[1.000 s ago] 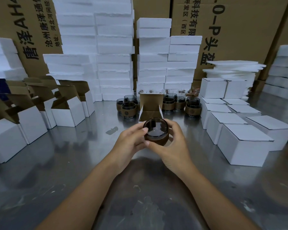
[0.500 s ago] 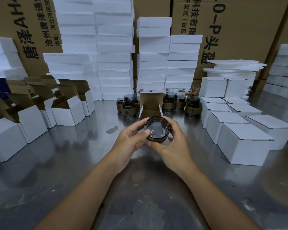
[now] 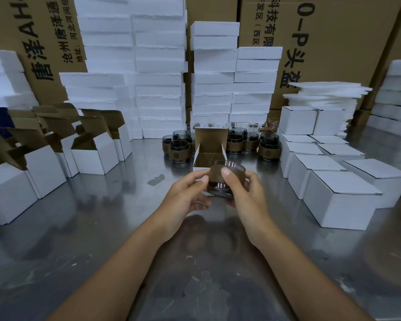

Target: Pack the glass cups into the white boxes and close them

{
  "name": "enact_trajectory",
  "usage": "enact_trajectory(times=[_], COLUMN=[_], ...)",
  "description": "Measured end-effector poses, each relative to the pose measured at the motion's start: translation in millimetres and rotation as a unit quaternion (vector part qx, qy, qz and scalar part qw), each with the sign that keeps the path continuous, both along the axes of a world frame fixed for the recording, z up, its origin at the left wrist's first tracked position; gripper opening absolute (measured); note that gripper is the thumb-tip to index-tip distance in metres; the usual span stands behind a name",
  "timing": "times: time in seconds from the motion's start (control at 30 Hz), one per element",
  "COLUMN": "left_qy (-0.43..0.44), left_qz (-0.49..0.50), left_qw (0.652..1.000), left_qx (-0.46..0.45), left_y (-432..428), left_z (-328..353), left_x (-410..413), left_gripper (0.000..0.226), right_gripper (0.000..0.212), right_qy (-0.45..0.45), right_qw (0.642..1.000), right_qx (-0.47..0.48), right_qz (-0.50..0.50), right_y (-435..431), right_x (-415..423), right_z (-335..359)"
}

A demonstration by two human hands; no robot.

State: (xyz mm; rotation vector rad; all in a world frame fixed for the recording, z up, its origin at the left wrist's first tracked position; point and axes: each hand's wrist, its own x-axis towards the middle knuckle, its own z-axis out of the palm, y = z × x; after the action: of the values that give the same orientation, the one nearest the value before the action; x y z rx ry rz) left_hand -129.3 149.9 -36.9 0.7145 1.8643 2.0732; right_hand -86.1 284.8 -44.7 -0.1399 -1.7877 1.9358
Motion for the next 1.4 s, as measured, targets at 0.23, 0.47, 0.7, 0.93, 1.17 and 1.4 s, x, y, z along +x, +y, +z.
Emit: enact_trajectory(times=[0.23, 0.47, 0.7, 0.93, 1.17, 1.4], left_qy=[0.012, 0.018, 0.020, 0.048, 0.085, 0.130], left_qz=[-0.018, -0.021, -0.026, 0.017, 0.039, 0.087], left_qw=[1.000, 0.999, 0.999, 0.999, 0.996, 0.987], left_qx=[-0.016, -0.033, -0.024, 0.001, 0.000, -0.031], left_y=[1.0, 0.5, -0.5, -2.3, -3.0, 0.4], left_z=[0.0, -2.9, -0.6, -1.2, -0.3, 0.9], left_x=[2.2, 0.4, 2.1, 1.3, -0.1, 0.7], left_gripper=[0.047, 0.049, 0.049, 0.049, 0.034, 0.029], right_gripper=[0.036, 0.047, 0.043, 0.036, 0.036, 0.048], right_qy=[-0.046, -0.074, -0.064, -0.002, 0.040, 0.067], right_qw=[0.998, 0.997, 0.997, 0.999, 0.998, 0.998], right_qx=[-0.034, -0.032, -0.048, -0.043, -0.041, 0.009], right_qz=[0.033, 0.020, 0.011, 0.021, 0.039, 0.001], right_y=[-1.9, -2.9, -3.2, -2.7, -1.0, 1.0], right_x=[-0.3, 1.4, 2.6, 5.4, 4.9, 3.0], right_z=[3.3, 5.9, 7.5, 9.6, 6.9, 4.6])
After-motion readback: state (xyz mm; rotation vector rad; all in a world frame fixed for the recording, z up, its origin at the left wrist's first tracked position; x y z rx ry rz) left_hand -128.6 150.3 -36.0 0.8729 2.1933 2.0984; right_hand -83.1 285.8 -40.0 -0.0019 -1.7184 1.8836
